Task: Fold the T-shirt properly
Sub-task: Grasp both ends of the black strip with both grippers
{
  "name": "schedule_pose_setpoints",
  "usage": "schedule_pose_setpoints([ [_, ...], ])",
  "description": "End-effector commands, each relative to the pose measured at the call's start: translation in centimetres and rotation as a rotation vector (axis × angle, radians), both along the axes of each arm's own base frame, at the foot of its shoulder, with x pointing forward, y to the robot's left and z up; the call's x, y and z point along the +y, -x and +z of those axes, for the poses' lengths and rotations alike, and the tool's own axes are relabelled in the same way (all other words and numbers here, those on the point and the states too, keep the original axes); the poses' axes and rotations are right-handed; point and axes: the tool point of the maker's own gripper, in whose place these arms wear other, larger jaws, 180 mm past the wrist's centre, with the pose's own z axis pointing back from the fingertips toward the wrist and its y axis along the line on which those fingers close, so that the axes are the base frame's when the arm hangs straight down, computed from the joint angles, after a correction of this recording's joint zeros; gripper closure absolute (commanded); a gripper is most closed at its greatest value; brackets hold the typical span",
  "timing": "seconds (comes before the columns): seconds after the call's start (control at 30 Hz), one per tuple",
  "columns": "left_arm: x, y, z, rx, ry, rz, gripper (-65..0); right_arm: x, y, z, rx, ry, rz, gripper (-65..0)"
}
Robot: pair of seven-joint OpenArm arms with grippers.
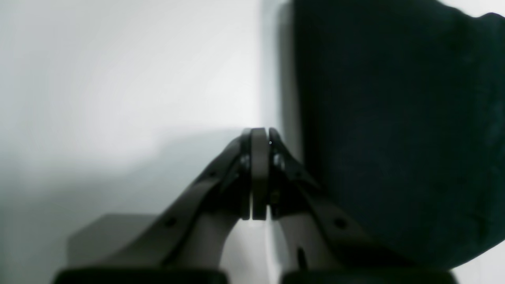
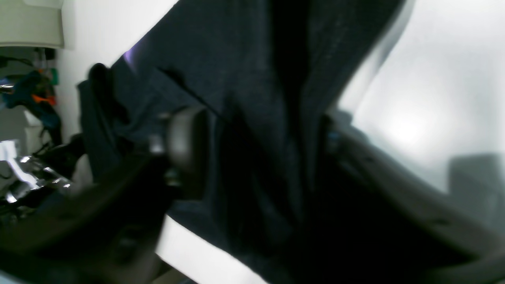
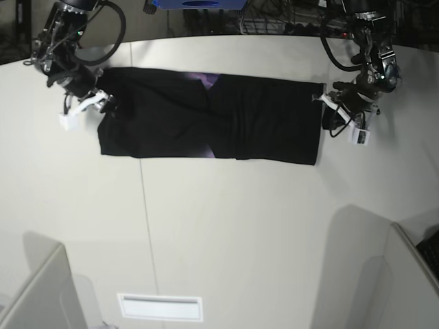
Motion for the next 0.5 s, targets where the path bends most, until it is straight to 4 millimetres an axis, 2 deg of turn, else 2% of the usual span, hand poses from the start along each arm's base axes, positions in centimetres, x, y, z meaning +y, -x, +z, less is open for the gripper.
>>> schedule_pose_setpoints([
  [0.0, -0.6, 1.2, -1.1, 0.066, -0.026, -0.041, 0.0, -0.2, 0.6, -0.5, 0.036, 0.015, 0.014, -22.8],
  [0.1, -2.6, 0.6, -1.1, 0.062, -0.012, -0.099, 0.0, -0.2, -0.3, -0.9, 0.042, -0.006, 0.006, 0.0],
  [0.2, -3.7, 0.2, -1.9, 0.087, -0.004, -0.092, 0.0, -0.9, -0.9, -1.2, 0.049, -0.005, 0.003, 0.0],
  [0.3, -5.8, -0.4, -2.7, 0.111, 0.011, -0.111, 0.0, -2.3, -1.1, -0.8, 0.043, 0.031, 0.011, 0.0],
  [0.47, -9.2, -1.6, -2.3, 0.091, 0.047, -0.172, 0.0, -3.9, -2.6, 1.9, -0.024, 0.115, 0.025, 0.0],
])
